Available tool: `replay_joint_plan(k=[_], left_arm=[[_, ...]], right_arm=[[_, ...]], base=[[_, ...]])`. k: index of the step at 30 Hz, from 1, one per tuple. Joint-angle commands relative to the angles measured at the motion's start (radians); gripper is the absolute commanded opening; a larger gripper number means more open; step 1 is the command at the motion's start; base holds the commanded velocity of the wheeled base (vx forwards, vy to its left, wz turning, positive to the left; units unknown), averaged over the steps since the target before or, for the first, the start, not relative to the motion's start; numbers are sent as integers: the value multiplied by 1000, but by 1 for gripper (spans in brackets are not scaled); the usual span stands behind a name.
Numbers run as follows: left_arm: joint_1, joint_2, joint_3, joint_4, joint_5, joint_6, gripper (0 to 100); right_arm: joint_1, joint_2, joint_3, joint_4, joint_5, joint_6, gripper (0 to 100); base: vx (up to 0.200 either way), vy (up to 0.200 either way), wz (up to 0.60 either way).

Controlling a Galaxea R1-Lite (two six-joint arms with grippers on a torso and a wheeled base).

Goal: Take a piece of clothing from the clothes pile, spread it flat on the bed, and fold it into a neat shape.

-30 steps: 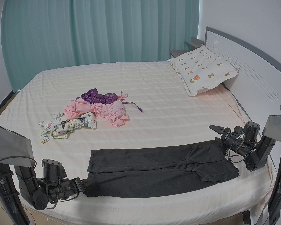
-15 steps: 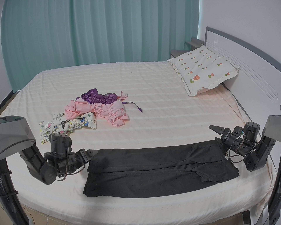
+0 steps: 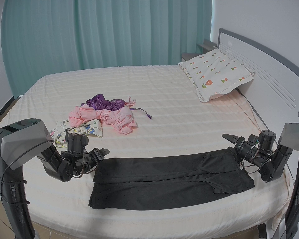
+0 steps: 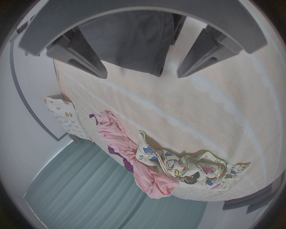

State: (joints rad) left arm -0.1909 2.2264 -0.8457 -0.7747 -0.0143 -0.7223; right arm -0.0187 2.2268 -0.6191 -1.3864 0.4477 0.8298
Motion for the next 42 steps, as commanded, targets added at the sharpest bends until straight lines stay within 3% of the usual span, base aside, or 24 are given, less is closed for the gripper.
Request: replay_joint_plan(k=[1,5,6,33,41,42], left_arm=[[-1,39,-24,2,2,0,100],[1,49,-39,3,4,0,100],[1,49,-39,3,4,-2,0],[39,53,-67,3,42,-3,0],[39,61,-67,5,42,-5,0],[39,61,-69,5,40,-8,100]], right_arm=[[0,4,-1,0,0,0,100],[-1,4,-2,0,0,0,100],[-1,4,-2,0,0,0,100],[-3,14,-7,0,-1,0,100],[-21,5,-13,6,-3,-34,100],[-21,5,-13,7,-3,-41,100]], base=[[0,0,0],[0,0,0],[0,0,0],[0,0,0],[0,0,0],[0,0,0]])
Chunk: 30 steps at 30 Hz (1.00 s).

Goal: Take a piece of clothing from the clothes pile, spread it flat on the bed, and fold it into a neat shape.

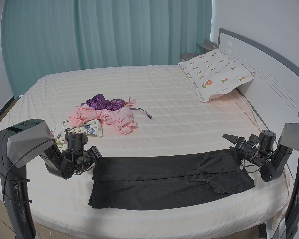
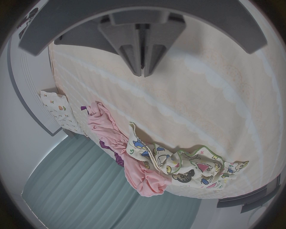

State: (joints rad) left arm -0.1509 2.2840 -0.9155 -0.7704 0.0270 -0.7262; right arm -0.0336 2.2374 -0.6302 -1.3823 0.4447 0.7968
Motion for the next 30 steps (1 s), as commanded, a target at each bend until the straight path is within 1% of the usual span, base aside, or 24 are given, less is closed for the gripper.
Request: replay_joint_plan(k=[1,6,10,11,12,13,14,18,19,20,21,22,24,26,30], left_arm=[[-1,2,1,0,1,-9,100],[1,-12,26,0,-1,-78,100],[1,-66,95,0,-18,-179,100],[1,-69,98,0,-18,-180,100],[-3,-80,126,-3,-19,-200,100],[-4,-81,130,-6,-19,-203,100],[-6,-83,155,-7,-21,-211,100],[-7,-92,195,-20,-42,-266,100],[-7,-92,195,-20,-42,-266,100],[-6,-104,216,-49,-65,-303,100],[-6,-104,219,-53,-65,-305,100],[-4,-110,241,-84,-67,-306,100],[-4,-115,273,-133,-67,-305,100],[-4,-110,302,-178,-68,-303,100],[-4,-109,314,-219,-68,-302,100]], right_arm=[[-6,-6,-5,6,0,-24,100],[12,5,6,11,-1,-122,100],[67,-4,12,23,-11,-130,100],[69,-4,12,25,-11,-131,100],[98,-6,7,45,-12,-134,100],[103,-6,6,49,-12,-134,100],[124,-6,-5,83,-14,-151,100],[152,-6,-57,180,-26,-223,100],[152,-6,-57,180,-26,-223,100],[178,2,-111,261,-84,-266,100],[182,4,-120,273,-95,-271,100],[204,13,-171,335,-175,-300,100],[225,31,-227,387,-287,-330,100],[258,53,-256,407,-363,-369,100],[324,136,-269,385,-474,-465,100]], base=[[0,0,0],[0,0,0],[0,0,0],[0,0,0],[0,0,0],[0,0,0],[0,0,0],[0,0,0],[0,0,0],[0,0,0],[0,0,0],[0,0,0],[0,0,0],[0,0,0],[0,0,0]])
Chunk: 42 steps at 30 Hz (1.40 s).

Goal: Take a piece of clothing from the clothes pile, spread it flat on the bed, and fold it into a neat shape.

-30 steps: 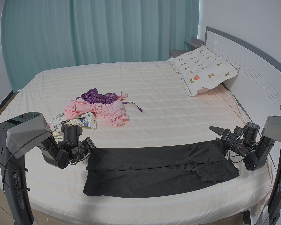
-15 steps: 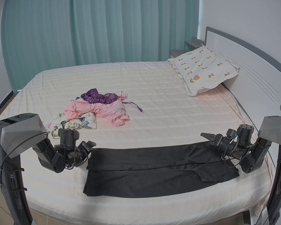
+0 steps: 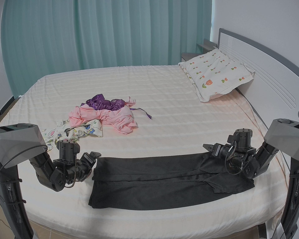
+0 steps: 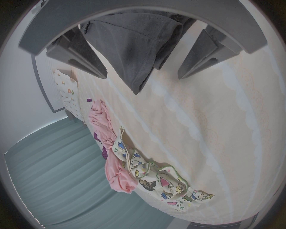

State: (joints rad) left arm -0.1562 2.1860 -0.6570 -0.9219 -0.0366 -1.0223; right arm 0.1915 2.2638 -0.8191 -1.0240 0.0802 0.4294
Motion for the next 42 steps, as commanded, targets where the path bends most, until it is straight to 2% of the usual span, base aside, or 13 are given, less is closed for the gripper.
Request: replay_joint_plan(k=[1,4,12,14,15,17,32,42], left_arm=[[1,-14,57,-68,-5,-5,100],[6,-12,63,-66,-5,-5,100],[9,-9,63,-68,-6,-5,100],[9,-9,63,-68,-6,-5,100],[9,-9,63,-68,-8,-5,100],[9,-9,63,-68,-6,-5,100],[9,-8,63,-69,-6,-4,100],[9,-8,62,-69,-6,-4,100]], right_arm=[[106,128,-91,12,-145,-124,100],[125,168,-115,-7,-204,-161,100],[129,169,-110,-8,-223,-196,100],[129,168,-114,-11,-255,-198,100],[131,168,-114,-14,-273,-201,0],[132,160,-107,-21,-290,-208,0],[137,97,-63,-53,-300,-195,0],[177,99,-61,-80,-313,-178,0]], base=[[0,0,0],[0,0,0],[0,0,0],[0,0,0],[0,0,0],[0,0,0],[0,0,0],[0,0,0]])
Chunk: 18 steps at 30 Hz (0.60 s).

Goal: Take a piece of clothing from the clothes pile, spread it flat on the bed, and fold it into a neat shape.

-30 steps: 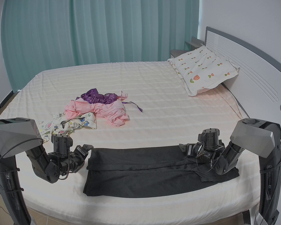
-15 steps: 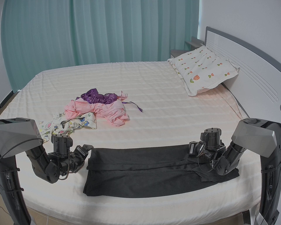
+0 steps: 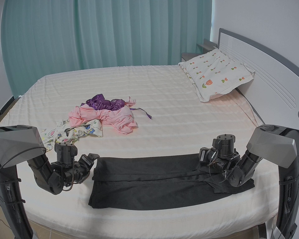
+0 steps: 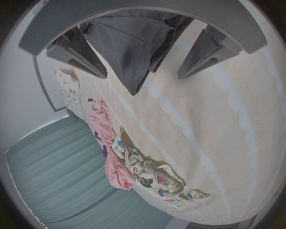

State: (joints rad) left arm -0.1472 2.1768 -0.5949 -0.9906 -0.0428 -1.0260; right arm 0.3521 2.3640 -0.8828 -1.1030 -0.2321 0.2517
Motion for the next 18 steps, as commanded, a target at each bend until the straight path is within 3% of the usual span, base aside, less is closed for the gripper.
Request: replay_joint_plan(k=[1,17,18], left_arm=[[0,1,0,0,0,0,100],[0,3,-2,0,0,0,100],[0,3,-3,0,0,0,100]], right_arm=[[19,-3,4,-1,-3,1,0],[47,12,13,-43,-16,-2,0],[47,12,11,-43,-16,-3,100]], base=[[0,0,0],[0,0,0],[0,0,0]])
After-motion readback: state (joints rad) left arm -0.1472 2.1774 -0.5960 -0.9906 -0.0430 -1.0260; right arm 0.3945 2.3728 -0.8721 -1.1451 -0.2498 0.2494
